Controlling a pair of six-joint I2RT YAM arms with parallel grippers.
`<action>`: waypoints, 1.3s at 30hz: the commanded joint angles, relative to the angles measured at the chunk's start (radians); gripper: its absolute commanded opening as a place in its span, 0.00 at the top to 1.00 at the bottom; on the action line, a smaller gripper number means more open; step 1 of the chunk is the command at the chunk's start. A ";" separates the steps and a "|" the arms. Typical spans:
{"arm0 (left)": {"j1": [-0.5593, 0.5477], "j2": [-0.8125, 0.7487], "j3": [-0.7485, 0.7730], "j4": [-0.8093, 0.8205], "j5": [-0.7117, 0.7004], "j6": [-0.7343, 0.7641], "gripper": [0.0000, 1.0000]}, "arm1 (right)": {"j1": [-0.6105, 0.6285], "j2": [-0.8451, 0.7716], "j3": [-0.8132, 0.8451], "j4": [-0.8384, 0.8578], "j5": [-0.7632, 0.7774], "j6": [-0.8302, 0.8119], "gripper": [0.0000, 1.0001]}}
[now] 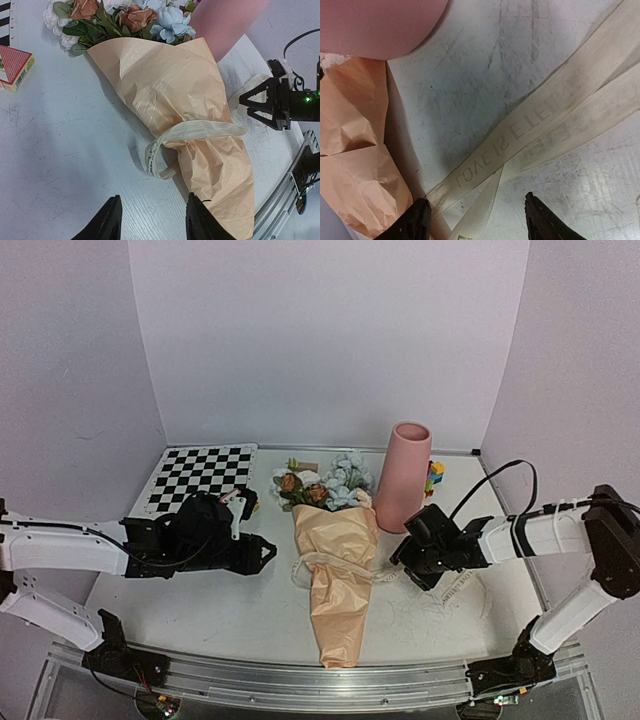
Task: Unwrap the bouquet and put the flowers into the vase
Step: Untie the ribbon from the wrapping paper.
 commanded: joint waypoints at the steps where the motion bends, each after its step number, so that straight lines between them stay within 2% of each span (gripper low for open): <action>1: -0.002 -0.039 0.002 -0.020 -0.015 -0.010 0.55 | 0.011 0.051 0.045 0.025 0.001 0.037 0.40; 3: -0.002 -0.043 0.002 -0.027 -0.019 -0.011 0.55 | 0.015 0.062 0.052 0.027 0.000 0.040 0.49; 7: -0.002 -0.050 0.000 -0.032 -0.025 -0.015 0.55 | 0.022 0.043 0.053 0.029 0.004 0.034 0.89; 8: -0.002 -0.052 0.001 -0.032 -0.027 -0.016 0.55 | 0.026 0.030 0.054 0.028 0.010 0.028 0.97; 9: -0.002 -0.052 0.002 -0.033 -0.029 -0.015 0.55 | 0.032 0.016 0.054 0.025 0.016 0.024 1.00; 15: -0.002 -0.043 0.025 -0.043 -0.039 0.005 0.55 | 0.105 -0.066 0.143 0.000 0.048 -0.076 1.00; 20: -0.002 -0.049 0.040 -0.069 -0.090 0.001 0.55 | 0.249 -0.052 0.354 -0.005 0.085 -0.288 1.00; 22: -0.002 -0.054 0.043 -0.083 -0.118 -0.011 0.55 | 0.306 -0.019 0.446 0.030 0.052 -0.435 1.00; 25: -0.002 -0.067 0.040 -0.090 -0.134 -0.021 0.55 | 0.344 0.042 0.528 0.101 -0.079 -0.620 0.92; 27: -0.002 -0.075 0.039 -0.094 -0.137 -0.025 0.55 | 0.345 0.074 0.547 0.118 -0.142 -0.655 0.84; 32: -0.002 -0.095 0.032 -0.113 -0.140 -0.028 0.55 | 0.343 0.089 0.502 0.111 -0.118 -0.631 0.41; 33: -0.002 -0.102 0.030 -0.117 -0.142 -0.028 0.55 | 0.342 0.083 0.480 0.111 -0.108 -0.622 0.36; 36: -0.002 -0.117 0.026 -0.128 -0.156 -0.033 0.55 | 0.337 0.064 0.430 0.105 -0.092 -0.602 0.26; 39: -0.002 -0.125 0.029 -0.142 -0.170 -0.040 0.55 | 0.331 0.048 0.393 0.087 -0.077 -0.582 0.25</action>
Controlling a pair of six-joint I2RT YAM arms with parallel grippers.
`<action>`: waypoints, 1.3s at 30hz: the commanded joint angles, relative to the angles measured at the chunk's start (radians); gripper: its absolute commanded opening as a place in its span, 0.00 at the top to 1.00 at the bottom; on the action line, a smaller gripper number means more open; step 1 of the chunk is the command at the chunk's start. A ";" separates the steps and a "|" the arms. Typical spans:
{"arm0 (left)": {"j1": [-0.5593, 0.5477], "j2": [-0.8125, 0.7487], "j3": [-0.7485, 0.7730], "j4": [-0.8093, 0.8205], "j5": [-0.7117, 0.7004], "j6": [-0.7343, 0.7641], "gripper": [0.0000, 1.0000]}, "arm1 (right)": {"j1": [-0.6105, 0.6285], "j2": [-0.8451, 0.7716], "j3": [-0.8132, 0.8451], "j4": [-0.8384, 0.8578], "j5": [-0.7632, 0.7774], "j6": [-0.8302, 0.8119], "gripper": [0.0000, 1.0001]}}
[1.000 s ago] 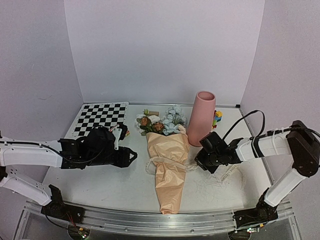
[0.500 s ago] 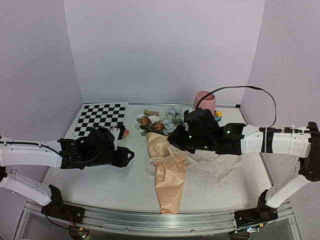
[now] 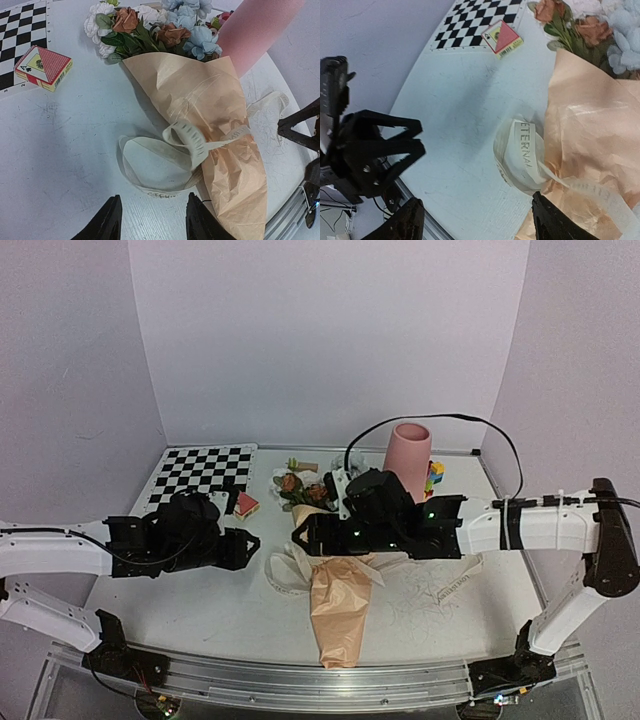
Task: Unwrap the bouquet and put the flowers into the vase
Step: Untie the ribbon from the wrapping paper.
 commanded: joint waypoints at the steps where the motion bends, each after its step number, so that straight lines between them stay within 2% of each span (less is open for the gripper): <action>1: -0.002 -0.030 0.031 -0.030 -0.041 -0.013 0.55 | -0.012 -0.044 -0.050 -0.026 0.041 0.017 0.24; 4: -0.002 -0.015 0.043 -0.030 -0.022 -0.003 0.54 | -0.020 -0.068 -0.077 -0.088 0.106 0.059 0.22; 10: -0.002 0.075 0.105 0.003 0.104 0.060 0.54 | -0.047 -0.137 -0.149 -0.215 0.238 0.152 0.22; 17: -0.004 0.241 0.201 0.063 0.194 0.157 0.51 | -0.049 -0.294 -0.258 -0.218 0.331 0.172 0.23; 28: -0.004 0.465 0.349 0.109 0.319 0.190 0.51 | -0.049 -0.482 -0.364 -0.216 0.424 0.163 0.24; 39: -0.004 0.610 0.461 0.096 0.300 0.237 0.57 | -0.049 -0.535 -0.405 -0.212 0.437 0.149 0.24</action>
